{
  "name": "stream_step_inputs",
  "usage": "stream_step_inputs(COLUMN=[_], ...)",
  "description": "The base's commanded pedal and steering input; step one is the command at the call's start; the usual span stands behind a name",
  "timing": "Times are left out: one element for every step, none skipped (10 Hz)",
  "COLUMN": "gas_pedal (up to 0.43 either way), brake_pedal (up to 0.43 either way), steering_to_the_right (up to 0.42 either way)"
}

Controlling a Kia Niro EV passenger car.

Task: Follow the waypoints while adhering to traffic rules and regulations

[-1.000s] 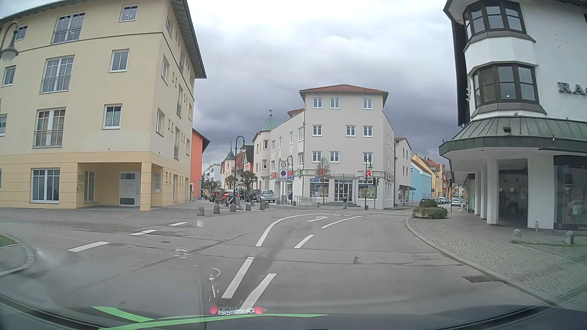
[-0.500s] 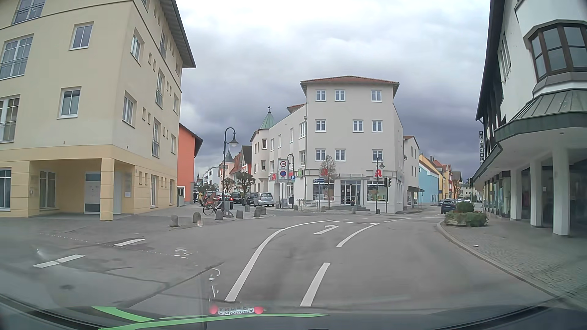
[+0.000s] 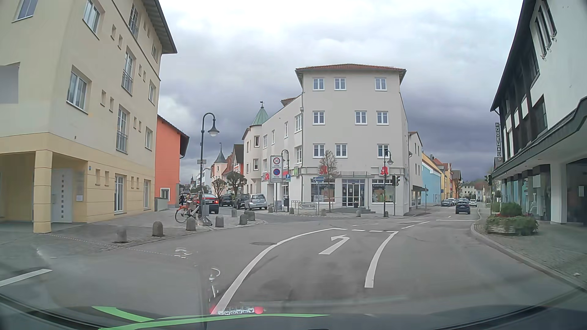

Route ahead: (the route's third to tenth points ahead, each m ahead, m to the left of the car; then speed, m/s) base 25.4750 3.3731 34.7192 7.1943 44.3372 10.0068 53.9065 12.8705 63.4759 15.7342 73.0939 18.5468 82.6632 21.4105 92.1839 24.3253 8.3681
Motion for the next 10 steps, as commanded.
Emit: stream_step_inputs(gas_pedal=[0.000,0.000,0.000,0.000,0.000,0.000,0.000,0.000,0.000,0.000], brake_pedal=[0.177,0.189,0.195,0.195,0.195,0.195,0.201,0.201,0.201,0.201], steering_to_the_right=[0.060,0.070,0.083,0.092,0.100,0.105,0.108,0.109,0.110,0.111])
